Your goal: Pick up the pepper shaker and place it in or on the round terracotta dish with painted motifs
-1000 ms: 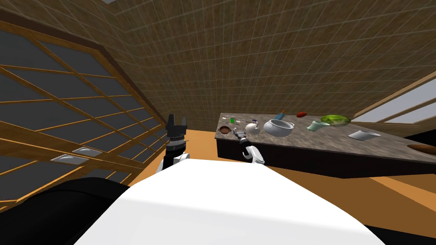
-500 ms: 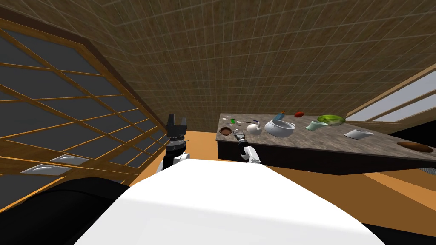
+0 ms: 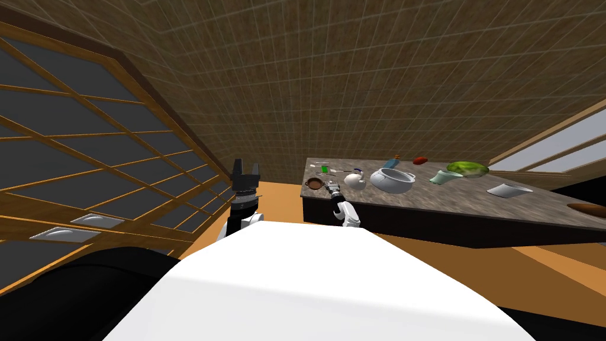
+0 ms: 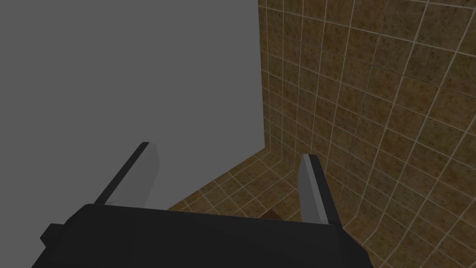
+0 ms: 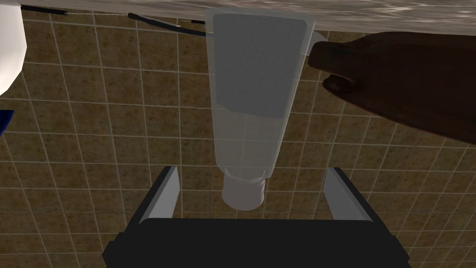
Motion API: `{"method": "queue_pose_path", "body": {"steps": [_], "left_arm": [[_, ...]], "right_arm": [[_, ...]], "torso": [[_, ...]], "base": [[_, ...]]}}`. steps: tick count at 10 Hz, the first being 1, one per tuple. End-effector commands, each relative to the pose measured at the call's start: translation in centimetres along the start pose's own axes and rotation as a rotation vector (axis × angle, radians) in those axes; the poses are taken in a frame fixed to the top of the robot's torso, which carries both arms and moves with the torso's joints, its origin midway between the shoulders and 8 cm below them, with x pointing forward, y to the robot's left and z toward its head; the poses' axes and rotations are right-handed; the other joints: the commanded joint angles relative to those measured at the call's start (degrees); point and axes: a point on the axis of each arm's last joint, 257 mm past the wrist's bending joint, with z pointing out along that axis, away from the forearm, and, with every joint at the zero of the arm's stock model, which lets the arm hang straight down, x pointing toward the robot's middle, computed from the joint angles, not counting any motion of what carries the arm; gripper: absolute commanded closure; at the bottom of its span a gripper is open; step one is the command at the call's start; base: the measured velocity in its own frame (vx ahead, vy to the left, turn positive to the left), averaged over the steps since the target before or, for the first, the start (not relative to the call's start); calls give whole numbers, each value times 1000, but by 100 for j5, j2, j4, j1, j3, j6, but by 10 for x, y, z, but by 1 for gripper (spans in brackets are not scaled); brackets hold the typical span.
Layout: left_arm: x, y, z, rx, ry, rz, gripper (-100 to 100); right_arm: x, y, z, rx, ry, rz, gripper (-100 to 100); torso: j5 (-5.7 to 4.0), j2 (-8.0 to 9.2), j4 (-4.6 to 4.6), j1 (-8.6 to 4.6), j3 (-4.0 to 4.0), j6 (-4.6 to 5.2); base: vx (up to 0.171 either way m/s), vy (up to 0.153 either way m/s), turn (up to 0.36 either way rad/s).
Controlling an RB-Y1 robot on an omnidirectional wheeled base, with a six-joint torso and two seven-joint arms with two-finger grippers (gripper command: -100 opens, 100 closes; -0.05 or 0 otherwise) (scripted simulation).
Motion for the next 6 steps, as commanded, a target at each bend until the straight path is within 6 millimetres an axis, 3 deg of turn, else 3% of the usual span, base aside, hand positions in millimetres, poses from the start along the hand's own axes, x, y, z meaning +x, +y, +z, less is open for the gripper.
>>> {"method": "queue_pose_path", "body": {"steps": [1, 5, 6], "left_arm": [[0, 0, 0, 0, 0, 0, 0], [0, 0, 0, 0, 0, 0, 0], [0, 0, 0, 0, 0, 0, 0]], "right_arm": [[0, 0, 0, 0, 0, 0, 100], [-1, 0, 0, 0, -3, 2, 100], [-1, 0, 0, 0, -3, 2, 0]], "torso": [[0, 0, 0, 0, 0, 0], [1, 0, -5, 9, -3, -4], [1, 0, -6, 9, -3, -4]], "base": [[0, 0, 0], [0, 0, 0], [0, 0, 0]]}}
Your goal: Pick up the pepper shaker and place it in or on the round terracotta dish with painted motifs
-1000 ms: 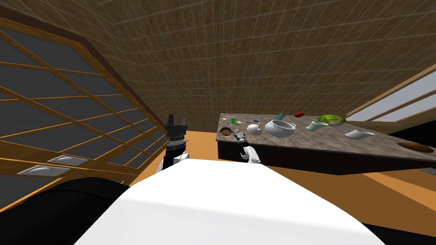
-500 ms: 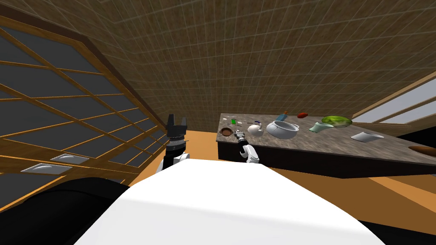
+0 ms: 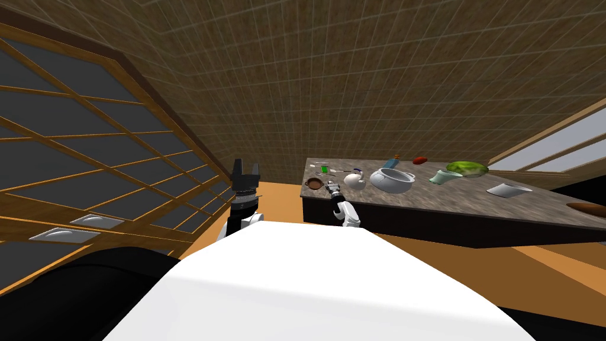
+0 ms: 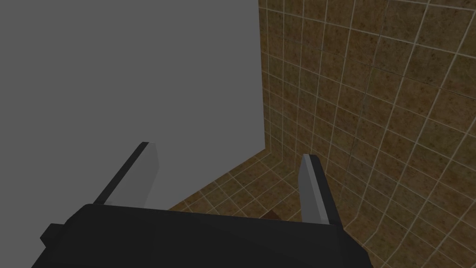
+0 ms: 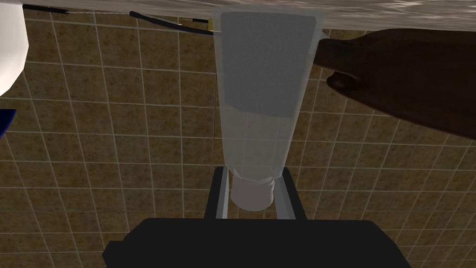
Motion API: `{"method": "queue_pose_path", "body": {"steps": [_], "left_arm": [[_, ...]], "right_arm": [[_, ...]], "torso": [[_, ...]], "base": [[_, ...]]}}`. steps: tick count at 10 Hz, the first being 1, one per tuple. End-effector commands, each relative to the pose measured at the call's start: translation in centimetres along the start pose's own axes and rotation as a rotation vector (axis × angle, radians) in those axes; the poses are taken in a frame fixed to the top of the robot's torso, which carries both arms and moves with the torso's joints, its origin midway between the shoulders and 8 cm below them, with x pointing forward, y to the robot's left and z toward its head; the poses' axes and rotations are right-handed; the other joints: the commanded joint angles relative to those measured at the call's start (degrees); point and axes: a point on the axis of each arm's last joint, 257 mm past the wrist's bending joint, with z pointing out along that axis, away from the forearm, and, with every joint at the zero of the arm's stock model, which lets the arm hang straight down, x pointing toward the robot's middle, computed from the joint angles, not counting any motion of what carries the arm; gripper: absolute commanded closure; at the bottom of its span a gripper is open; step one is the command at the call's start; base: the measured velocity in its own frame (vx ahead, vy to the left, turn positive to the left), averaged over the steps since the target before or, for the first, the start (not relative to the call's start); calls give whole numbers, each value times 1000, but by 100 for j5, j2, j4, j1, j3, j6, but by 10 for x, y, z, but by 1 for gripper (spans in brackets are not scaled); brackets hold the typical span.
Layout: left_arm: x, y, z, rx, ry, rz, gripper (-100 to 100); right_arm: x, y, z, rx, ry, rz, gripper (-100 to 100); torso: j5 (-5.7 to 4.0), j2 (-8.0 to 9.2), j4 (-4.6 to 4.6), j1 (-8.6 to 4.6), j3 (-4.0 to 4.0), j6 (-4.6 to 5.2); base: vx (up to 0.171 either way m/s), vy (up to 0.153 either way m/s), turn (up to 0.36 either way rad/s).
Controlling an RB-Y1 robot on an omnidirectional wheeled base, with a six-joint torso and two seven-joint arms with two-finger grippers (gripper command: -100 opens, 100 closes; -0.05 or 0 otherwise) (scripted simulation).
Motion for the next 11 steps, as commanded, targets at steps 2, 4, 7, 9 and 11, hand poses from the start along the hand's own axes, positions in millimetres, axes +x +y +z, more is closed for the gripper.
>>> {"method": "queue_pose_path", "body": {"steps": [2, 4, 7, 9, 11], "left_arm": [[0, 0, 0, 0, 0, 0, 0], [0, 0, 0, 0, 0, 0, 0], [0, 0, 0, 0, 0, 0, 0], [0, 0, 0, 0, 0, 0, 0], [0, 0, 0, 0, 0, 0, 0]], "right_arm": [[0, 0, -3, -5, -1, -2, 100], [1, -10, -4, -6, 2, -30, 100], [1, -32, -3, 1, 8, -69, 100], [0, -44, -1, 14, 11, -72, 100], [-1, -54, 1, 33, 14, -61, 100]], "torso": [[-3, 9, -8, -1, 1, 8], [-5, 6, -9, -7, -2, 6], [-1, 35, -19, 16, 7, 11], [-4, 47, -29, 14, 8, 14], [-7, 52, -29, 1, 10, 16]], "base": [[-10, 8, -31], [-19, 14, 13], [-72, 72, 25], [-92, 57, 19], [-101, 30, 18]]}}
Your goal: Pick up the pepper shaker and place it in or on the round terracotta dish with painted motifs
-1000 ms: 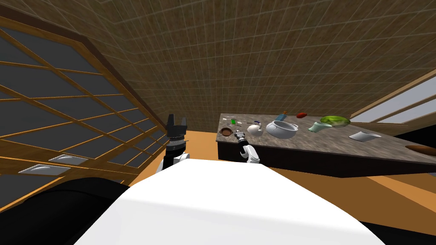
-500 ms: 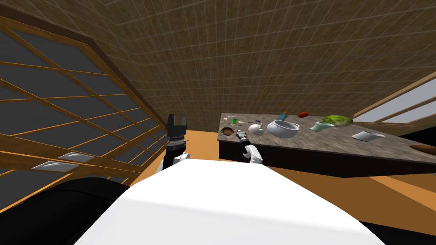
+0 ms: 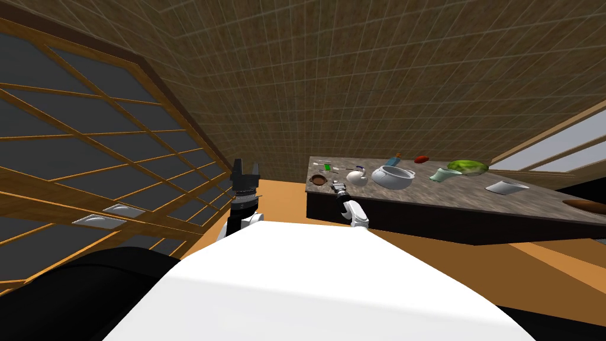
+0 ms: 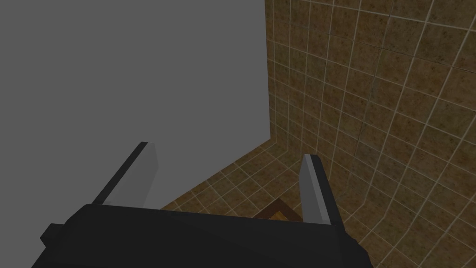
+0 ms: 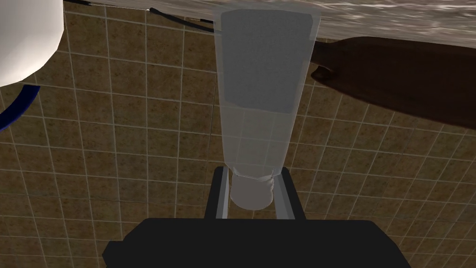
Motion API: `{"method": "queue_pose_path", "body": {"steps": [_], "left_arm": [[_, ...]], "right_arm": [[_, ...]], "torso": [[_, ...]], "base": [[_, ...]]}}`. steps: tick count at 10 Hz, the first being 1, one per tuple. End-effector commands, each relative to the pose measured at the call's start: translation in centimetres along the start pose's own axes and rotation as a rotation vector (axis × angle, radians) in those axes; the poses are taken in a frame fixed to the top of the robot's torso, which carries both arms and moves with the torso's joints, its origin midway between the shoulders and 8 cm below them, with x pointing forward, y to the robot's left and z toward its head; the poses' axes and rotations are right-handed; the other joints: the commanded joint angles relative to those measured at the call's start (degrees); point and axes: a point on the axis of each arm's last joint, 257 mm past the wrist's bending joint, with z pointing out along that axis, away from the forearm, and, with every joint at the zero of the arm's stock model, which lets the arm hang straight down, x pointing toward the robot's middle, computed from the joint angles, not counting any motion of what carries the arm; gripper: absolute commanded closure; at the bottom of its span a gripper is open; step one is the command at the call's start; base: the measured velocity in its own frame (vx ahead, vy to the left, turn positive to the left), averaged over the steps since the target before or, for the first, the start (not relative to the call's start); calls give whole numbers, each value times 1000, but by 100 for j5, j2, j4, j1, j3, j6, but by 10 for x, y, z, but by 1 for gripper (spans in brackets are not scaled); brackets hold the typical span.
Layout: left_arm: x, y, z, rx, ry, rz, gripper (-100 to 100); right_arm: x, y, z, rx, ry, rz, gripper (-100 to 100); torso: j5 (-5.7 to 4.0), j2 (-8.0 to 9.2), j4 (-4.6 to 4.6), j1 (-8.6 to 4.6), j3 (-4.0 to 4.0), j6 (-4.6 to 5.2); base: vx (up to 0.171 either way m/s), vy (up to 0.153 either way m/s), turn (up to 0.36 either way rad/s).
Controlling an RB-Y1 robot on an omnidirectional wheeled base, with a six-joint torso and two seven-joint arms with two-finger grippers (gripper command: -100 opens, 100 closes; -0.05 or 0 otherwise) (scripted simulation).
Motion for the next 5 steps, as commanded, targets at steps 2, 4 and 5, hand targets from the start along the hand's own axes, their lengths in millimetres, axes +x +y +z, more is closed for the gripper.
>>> {"method": "queue_pose_path", "body": {"steps": [2, 4, 5], "left_arm": [[0, 0, 0, 0, 0, 0, 0], [0, 0, 0, 0, 0, 0, 0], [0, 0, 0, 0, 0, 0, 0]], "right_arm": [[-1, -13, 3, 30, 4, 26, 100], [-2, -21, 5, 57, 6, 51, 100], [-3, -25, 7, 70, 6, 64, 100]], "torso": [[-1, 3, 0, 0, 2, 1], [-3, 3, 1, -4, 2, 3], [-5, 3, 2, -11, 2, 4]], "base": [[-108, 34, 8], [-105, 19, 7], [-102, 11, 4]]}}
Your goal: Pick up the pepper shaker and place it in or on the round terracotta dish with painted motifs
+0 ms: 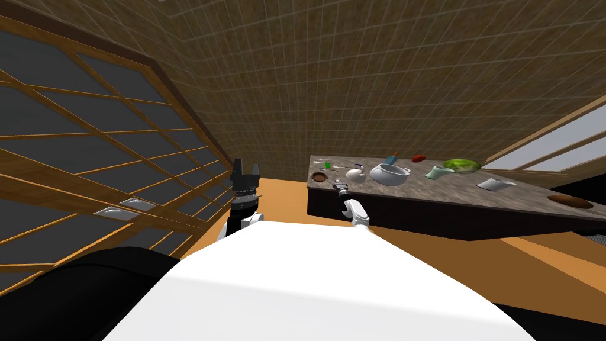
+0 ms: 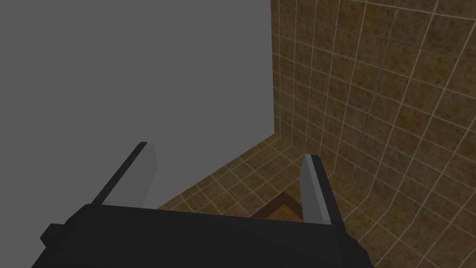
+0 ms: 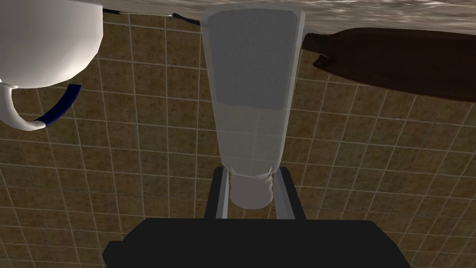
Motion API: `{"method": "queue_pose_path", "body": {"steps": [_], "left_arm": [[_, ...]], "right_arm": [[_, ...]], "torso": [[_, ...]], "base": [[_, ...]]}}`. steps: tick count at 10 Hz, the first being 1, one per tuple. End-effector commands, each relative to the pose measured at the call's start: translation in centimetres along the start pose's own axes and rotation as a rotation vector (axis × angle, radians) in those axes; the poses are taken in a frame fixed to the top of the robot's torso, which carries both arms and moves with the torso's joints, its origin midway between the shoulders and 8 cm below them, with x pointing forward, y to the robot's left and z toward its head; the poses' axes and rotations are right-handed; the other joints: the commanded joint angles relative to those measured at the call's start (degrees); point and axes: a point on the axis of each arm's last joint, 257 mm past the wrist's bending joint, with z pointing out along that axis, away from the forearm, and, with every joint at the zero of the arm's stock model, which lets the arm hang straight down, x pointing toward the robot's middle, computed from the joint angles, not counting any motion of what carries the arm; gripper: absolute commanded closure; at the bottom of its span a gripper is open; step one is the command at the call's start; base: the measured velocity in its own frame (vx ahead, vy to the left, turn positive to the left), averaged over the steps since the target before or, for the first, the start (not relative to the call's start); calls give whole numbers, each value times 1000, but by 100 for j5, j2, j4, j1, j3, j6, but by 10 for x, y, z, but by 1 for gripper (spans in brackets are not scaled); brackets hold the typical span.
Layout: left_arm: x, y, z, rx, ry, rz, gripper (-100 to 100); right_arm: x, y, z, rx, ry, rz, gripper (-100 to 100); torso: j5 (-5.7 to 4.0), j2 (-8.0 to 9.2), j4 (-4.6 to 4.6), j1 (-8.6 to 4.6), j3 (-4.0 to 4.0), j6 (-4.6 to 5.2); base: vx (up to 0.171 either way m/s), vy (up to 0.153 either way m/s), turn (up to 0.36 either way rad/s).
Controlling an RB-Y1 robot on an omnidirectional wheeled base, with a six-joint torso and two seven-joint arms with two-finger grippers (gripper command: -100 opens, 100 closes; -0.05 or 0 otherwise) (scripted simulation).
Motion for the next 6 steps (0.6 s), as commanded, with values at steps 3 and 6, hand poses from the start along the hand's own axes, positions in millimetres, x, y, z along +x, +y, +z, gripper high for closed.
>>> {"method": "queue_pose_path", "body": {"steps": [3, 6], "left_arm": [[0, 0, 0, 0, 0, 0, 0], [0, 0, 0, 0, 0, 0, 0]], "right_arm": [[-5, -14, 7, 63, -2, 64, 100], [-11, -16, 15, 110, -6, 114, 100]], "torso": [[-1, -3, 0, 1, -1, 1], [-3, -8, 1, 4, -3, -1]], "base": [[-99, 15, 7], [-80, 30, 28]]}}
